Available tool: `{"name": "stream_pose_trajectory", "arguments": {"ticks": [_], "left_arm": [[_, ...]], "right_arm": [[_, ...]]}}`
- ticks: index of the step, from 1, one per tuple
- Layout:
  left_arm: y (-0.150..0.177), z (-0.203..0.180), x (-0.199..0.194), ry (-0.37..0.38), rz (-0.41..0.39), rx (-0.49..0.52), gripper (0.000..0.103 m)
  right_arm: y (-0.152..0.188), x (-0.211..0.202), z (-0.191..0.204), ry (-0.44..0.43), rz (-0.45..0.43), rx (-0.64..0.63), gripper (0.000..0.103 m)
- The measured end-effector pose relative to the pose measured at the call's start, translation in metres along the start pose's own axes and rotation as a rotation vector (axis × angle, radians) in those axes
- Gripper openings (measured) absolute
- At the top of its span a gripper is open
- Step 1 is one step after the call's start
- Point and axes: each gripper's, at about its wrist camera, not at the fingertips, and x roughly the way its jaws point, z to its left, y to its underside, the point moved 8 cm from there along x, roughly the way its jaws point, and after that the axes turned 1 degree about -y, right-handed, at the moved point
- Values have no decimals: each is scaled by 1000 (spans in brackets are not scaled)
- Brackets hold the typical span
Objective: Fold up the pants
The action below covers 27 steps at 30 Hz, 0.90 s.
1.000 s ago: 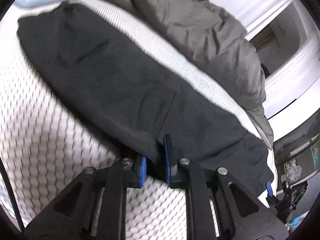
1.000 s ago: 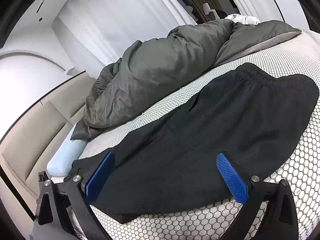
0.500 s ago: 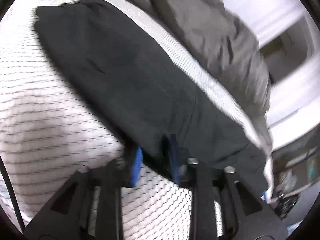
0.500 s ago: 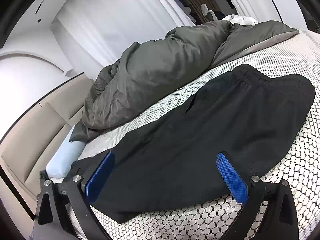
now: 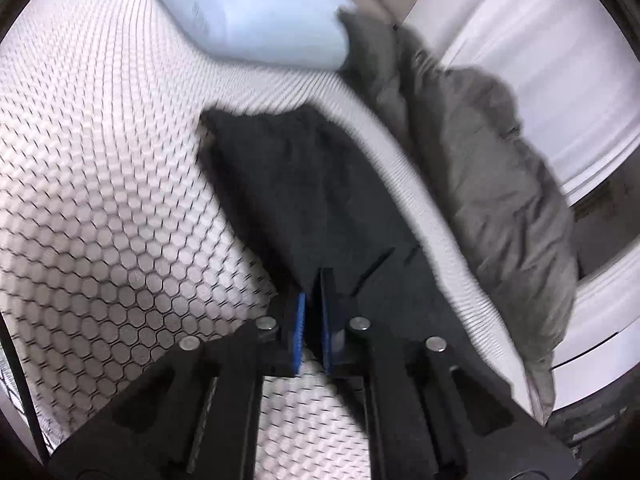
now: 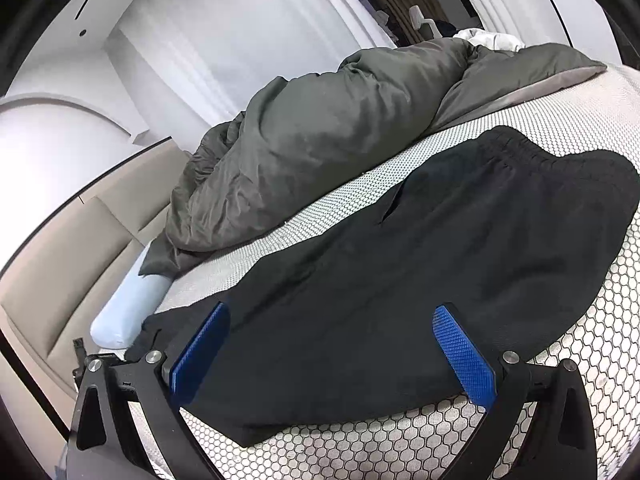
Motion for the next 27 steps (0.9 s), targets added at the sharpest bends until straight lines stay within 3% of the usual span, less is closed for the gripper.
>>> {"name": "stream_pose_trajectory", "arguments": {"ticks": [3, 7, 12, 15, 16, 17, 19, 21, 24, 26, 27], "left_arm": [[-14, -5, -13, -26, -98, 60, 3], [2, 33, 25, -95, 84, -69, 3], [-4, 27, 4, -85, 41, -63, 5], [2, 5, -21, -39, 28, 11, 6], [7, -3, -26, -29, 29, 44, 17], [14, -11, -30, -14, 35, 76, 38], [32, -37, -33, 38, 57, 145, 63], [55, -65, -29, 86, 102, 230, 64], [103, -107, -14, 145, 214, 313, 66], [135, -127, -5, 190, 297, 365, 66], [150, -136, 0, 201, 342, 398, 66]], "right_arm": [[-1, -1, -1, 9, -7, -8, 103], [-1, 0, -6, 13, -1, 8, 103], [-5, -6, -13, 17, -15, 23, 103], [-16, -22, -23, 48, -60, 3, 103], [-25, -35, -32, 77, -108, 8, 103], [-30, -45, -41, 103, -138, 21, 103], [-37, -63, -65, 157, -184, 77, 103], [-37, -77, -101, 194, -209, 206, 103], [-26, -79, -143, 168, -186, 402, 97], [-23, -71, -153, 132, -158, 458, 85], [-23, -67, -153, 127, -146, 453, 84]]}}
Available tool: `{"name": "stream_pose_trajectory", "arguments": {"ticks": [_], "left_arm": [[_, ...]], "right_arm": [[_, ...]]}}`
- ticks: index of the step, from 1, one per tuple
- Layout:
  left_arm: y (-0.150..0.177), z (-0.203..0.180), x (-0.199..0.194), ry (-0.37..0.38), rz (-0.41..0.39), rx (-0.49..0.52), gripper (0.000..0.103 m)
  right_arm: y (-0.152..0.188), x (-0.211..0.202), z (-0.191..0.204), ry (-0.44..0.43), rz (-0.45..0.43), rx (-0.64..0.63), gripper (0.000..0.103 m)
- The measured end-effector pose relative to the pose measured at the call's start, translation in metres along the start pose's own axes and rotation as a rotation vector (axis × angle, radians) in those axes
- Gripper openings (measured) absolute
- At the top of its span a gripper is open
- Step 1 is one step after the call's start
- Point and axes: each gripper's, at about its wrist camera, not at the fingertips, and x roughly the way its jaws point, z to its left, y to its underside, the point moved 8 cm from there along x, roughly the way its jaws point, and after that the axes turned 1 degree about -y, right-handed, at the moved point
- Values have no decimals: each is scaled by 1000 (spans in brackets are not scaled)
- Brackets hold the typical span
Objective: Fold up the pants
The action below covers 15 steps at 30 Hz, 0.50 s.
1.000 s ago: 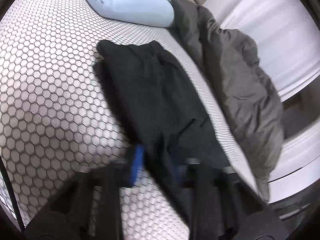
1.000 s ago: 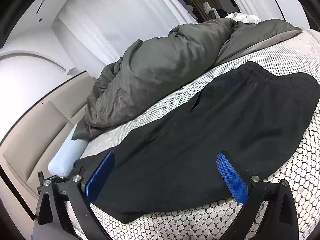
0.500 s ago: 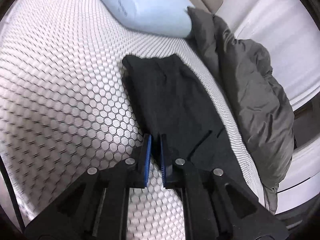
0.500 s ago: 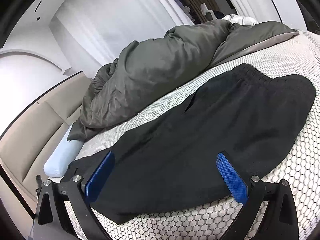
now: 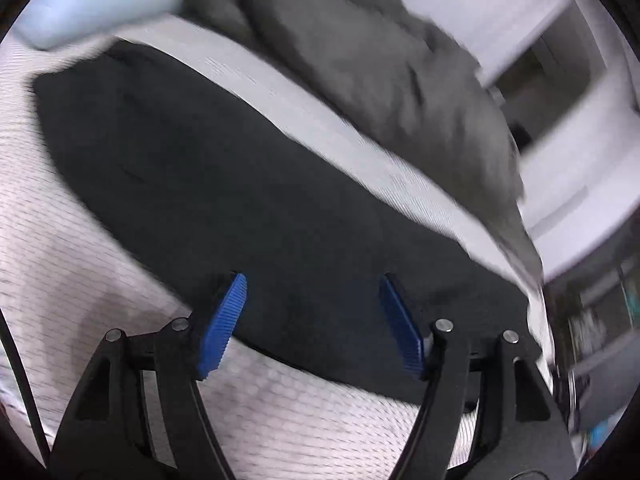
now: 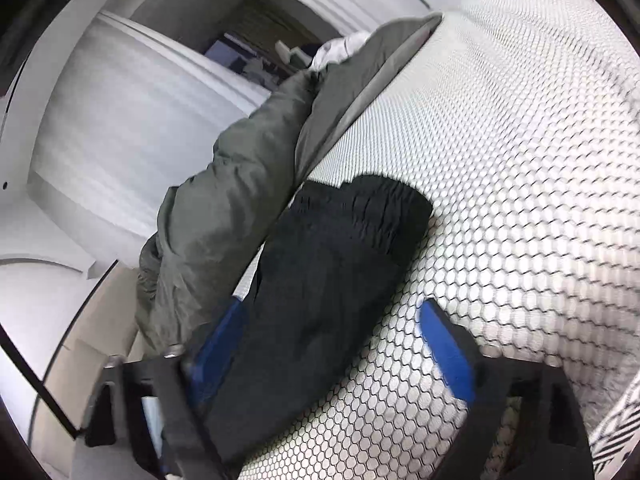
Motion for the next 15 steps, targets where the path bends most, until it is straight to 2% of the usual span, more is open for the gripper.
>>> {"name": "stream_pose_trajectory", "arguments": {"ticks": [2, 4, 6, 7, 8, 10, 12, 13, 15], "left_arm": [[16, -19, 17, 4, 55, 43, 66], [29, -36, 34, -43, 79, 117, 66], [32, -44, 45, -99, 80, 200, 66], [33, -46, 48, -113, 80, 220, 66], [35, -47, 51, -120, 81, 232, 67], [35, -45, 51, -110, 80, 228, 67], [30, -37, 48, -93, 77, 213, 67], [32, -33, 51, -93, 75, 209, 67], [33, -31, 51, -96, 74, 221, 67]], "right_arm": [[-3, 13, 3, 28, 11, -44, 77], [-9, 27, 1, 75, 19, -60, 70], [-8, 46, -5, 99, 51, -32, 42], [-5, 52, -8, 105, 70, -22, 18], [-2, 55, -7, 107, 90, -30, 9], [-4, 43, 2, 101, 44, -78, 4], [-7, 19, 15, 76, -21, -131, 4], [-6, 11, 15, 83, -29, -144, 4], [3, 12, 0, 140, 12, -129, 4]]}}
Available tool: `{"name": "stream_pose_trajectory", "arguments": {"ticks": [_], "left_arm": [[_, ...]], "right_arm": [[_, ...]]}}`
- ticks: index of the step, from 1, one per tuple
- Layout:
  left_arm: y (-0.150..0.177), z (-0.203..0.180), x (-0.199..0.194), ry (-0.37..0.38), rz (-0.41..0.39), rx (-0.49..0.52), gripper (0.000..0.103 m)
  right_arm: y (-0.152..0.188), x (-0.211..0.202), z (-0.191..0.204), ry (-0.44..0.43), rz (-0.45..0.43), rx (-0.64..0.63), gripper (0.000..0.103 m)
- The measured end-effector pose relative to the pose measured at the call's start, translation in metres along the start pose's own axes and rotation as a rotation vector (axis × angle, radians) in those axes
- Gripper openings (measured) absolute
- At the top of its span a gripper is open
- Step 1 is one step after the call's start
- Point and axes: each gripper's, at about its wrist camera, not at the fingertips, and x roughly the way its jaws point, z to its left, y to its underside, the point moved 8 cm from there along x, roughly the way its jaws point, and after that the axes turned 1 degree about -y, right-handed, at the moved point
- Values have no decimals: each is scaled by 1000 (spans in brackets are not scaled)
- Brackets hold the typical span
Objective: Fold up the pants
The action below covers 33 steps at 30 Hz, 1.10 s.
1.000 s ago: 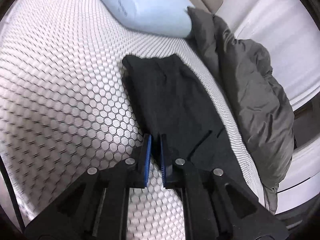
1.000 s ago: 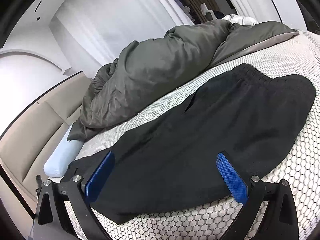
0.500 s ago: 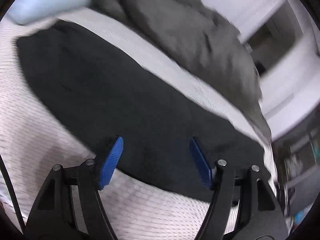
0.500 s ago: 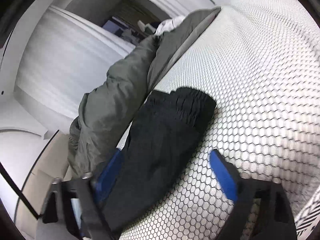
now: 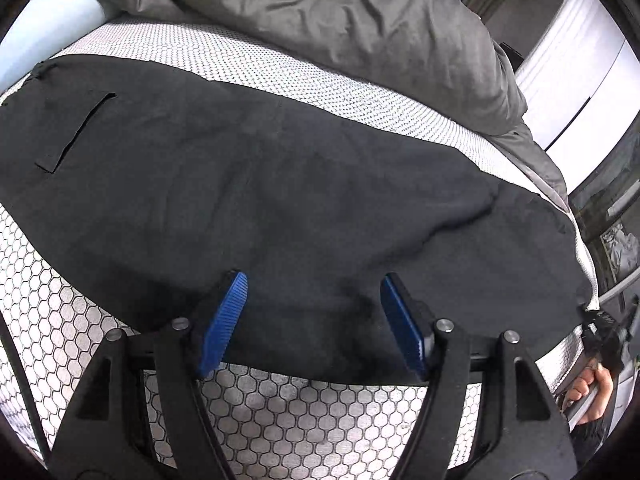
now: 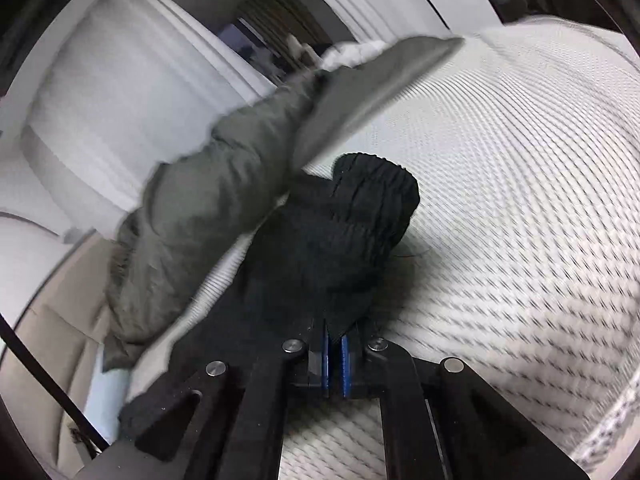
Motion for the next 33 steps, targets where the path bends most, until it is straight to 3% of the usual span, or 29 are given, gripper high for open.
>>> {"name": "stream_pose_trajectory", "arguments": {"ticks": [2, 4, 6, 7, 8, 11, 14, 15, 17, 20, 24, 25, 27, 28, 30, 32, 33], "left_arm": [[0, -1, 3, -14, 2, 17, 67], [0, -2, 1, -31, -8, 21, 67], [3, -4, -7, -41, -21, 21, 67], [3, -4, -10, -42, -28, 20, 67], [2, -5, -13, -39, -39, 20, 67], [-4, -10, -14, -15, -50, 14, 67], [-4, -16, -7, -2, -22, 8, 67], [-4, -19, -1, 2, -3, 8, 67], [-2, -21, 6, -4, 19, 6, 67], [-1, -24, 7, -19, 17, 26, 67], [4, -23, 6, -10, 19, 40, 67], [4, -23, 6, -14, 17, 45, 67], [4, -24, 5, -24, 16, 50, 67], [4, -24, 6, -25, 17, 46, 67], [4, -24, 6, -30, 16, 34, 67], [4, -25, 6, -38, 16, 39, 67], [4, -25, 7, -45, 13, 50, 68]], "right_arm": [[13, 20, -17, 57, 118, 37, 4], [11, 21, -18, 55, 128, 27, 10], [3, 6, -16, 66, 78, 11, 35], [-2, -3, -16, 80, 40, 8, 59], [-8, -13, -17, 96, -11, 7, 70], [-20, -29, -20, 119, -73, -12, 72], [-17, -12, -33, 33, 16, 99, 70], [-16, -5, -34, -4, 35, 132, 65], [-19, 2, -31, -44, 30, 128, 33], [-24, -1, -27, -60, 4, 122, 14], [-23, -39, -19, -46, -82, 67, 13], [-21, -39, -24, -18, -74, 67, 14], [-10, -19, -44, 79, 33, 83, 21], [-6, -11, -53, 86, 77, 112, 22], [-12, -19, -54, 35, 62, 159, 31], [-25, -43, -53, 118, -37, 119, 67], [-31, -53, -52, 155, -89, 99, 73]]}}
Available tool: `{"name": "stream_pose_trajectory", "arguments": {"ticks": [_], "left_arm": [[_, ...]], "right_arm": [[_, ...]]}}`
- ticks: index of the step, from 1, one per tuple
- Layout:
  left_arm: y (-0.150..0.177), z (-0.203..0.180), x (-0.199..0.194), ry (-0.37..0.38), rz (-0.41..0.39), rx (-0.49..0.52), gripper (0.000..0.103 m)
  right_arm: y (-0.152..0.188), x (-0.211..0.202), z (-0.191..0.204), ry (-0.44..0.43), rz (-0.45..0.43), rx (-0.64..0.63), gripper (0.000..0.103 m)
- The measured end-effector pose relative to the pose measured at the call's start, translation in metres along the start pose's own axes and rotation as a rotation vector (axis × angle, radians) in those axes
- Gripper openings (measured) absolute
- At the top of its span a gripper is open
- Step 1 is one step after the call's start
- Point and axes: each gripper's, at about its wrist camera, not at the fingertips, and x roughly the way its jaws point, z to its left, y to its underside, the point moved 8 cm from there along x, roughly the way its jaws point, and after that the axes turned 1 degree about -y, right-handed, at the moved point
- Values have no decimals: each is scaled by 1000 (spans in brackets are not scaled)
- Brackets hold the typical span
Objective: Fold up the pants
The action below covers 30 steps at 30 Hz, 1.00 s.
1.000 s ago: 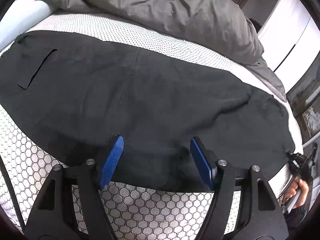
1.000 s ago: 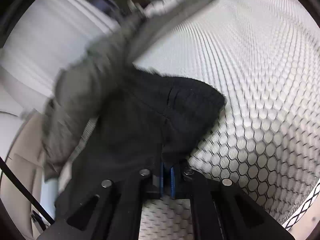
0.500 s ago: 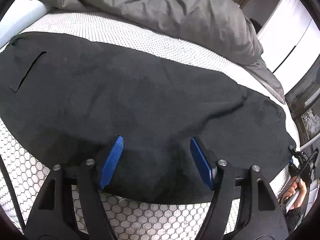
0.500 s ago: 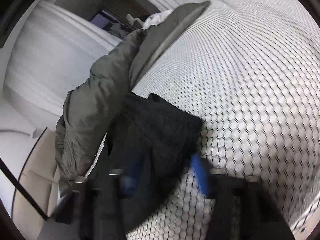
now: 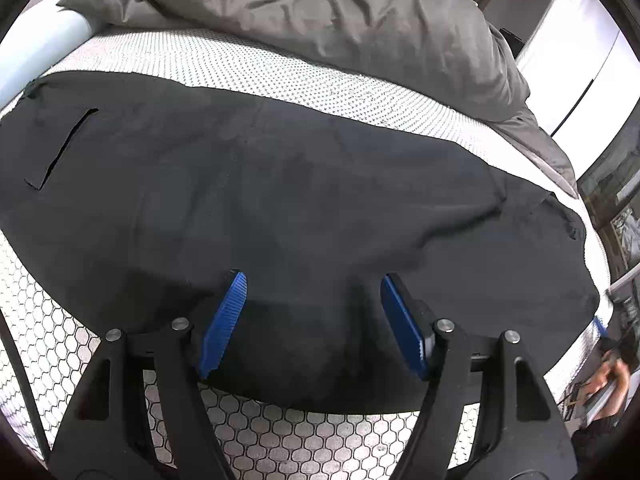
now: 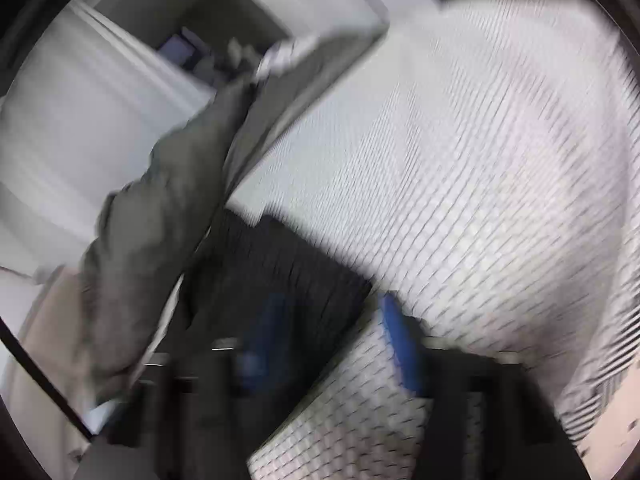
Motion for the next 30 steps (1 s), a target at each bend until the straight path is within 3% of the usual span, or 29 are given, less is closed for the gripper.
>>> {"name": "stream_pose_trajectory", "arguments": {"ticks": [2, 4, 7, 10, 14, 18, 20, 22, 24, 25, 30], "left_arm": [[0, -2, 2, -12, 0, 13, 68], [-1, -3, 3, -20, -2, 19, 69], [-3, -5, 6, -19, 0, 16, 70], [-5, -5, 8, -24, 0, 6, 70], [-3, -9, 11, -37, -4, 45, 72], [0, -12, 12, -45, -4, 99, 73], [0, -13, 13, -43, 1, 105, 73], [-1, -12, 13, -39, 4, 91, 73], [-3, -12, 13, -29, 7, 71, 74], [-3, -13, 13, -28, 7, 64, 75], [-4, -13, 14, -19, 7, 50, 75]], "right_arm": [[-15, -16, 6, -8, -33, -16, 76], [-26, -12, 25, -67, 22, -37, 76], [-41, 14, 67, -70, 108, -179, 78], [-47, 52, 89, -89, 208, -182, 79], [-36, 128, 113, 50, 223, -304, 79], [-24, 152, 121, 47, 248, -359, 78], [-22, 154, 124, 90, 239, -441, 73], [-23, 154, 127, 77, 229, -453, 69], [-24, 153, 125, 87, 225, -492, 51], [-23, 152, 125, 101, 212, -520, 28], [-28, 122, 140, 67, 101, -614, 18]]}}
